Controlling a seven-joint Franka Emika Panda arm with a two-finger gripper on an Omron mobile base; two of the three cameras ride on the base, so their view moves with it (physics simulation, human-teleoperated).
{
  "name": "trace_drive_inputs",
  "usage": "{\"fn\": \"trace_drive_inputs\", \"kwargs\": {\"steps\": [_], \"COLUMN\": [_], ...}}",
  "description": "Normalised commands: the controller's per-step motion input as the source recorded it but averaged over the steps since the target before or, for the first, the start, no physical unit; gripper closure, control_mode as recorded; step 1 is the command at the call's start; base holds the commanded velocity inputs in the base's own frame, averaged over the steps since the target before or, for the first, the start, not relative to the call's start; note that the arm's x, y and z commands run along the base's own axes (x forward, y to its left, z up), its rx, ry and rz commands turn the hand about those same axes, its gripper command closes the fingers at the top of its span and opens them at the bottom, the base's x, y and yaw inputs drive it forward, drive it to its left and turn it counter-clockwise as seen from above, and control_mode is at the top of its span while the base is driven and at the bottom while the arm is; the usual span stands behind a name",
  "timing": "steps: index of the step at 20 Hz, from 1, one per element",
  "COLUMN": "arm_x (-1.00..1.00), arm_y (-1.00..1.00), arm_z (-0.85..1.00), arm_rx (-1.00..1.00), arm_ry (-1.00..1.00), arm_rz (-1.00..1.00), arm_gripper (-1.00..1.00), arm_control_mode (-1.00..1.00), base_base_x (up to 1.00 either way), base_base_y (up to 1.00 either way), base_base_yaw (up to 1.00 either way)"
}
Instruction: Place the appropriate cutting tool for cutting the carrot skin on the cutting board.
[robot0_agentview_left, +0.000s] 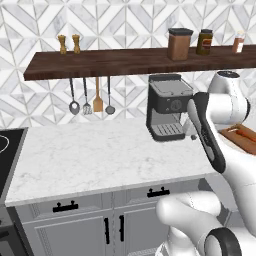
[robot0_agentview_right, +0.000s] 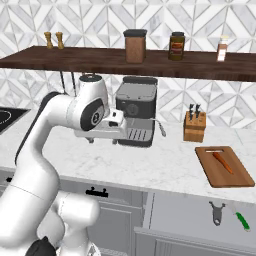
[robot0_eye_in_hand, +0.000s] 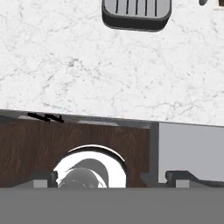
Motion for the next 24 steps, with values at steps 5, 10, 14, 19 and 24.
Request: {"fn": "trace_drive_inputs", "kwargs": {"steps": [5,10,14,19,24], "arm_x": [-0.56,-0.23,-0.18,-0.07,-0.13], "arm_y": [-1.0,-1.0,-1.0,-1.0,-0.97], "arm_z": [-0.61,-0.51,-0.52,-0.43,-0.4], "arm_rx": [0.06,0.11,0.1,0.13,0.08], "arm_ry": [0.07,0.16,0.12,0.17,0.04], "arm_rz": [0.0,0.0,0.0,0.0,0.0], "arm_gripper": [-1.0,-1.0,-1.0,-1.0,-1.0], "arm_control_mode": [-1.0,-1.0,-1.0,-1.0,-1.0], "base_base_x": [0.0,0.0,0.0,0.0,0.0], "base_base_y": [0.0,0.0,0.0,0.0,0.0], "base_base_yaw": [0.0,0.0,0.0,0.0,0.0]}}
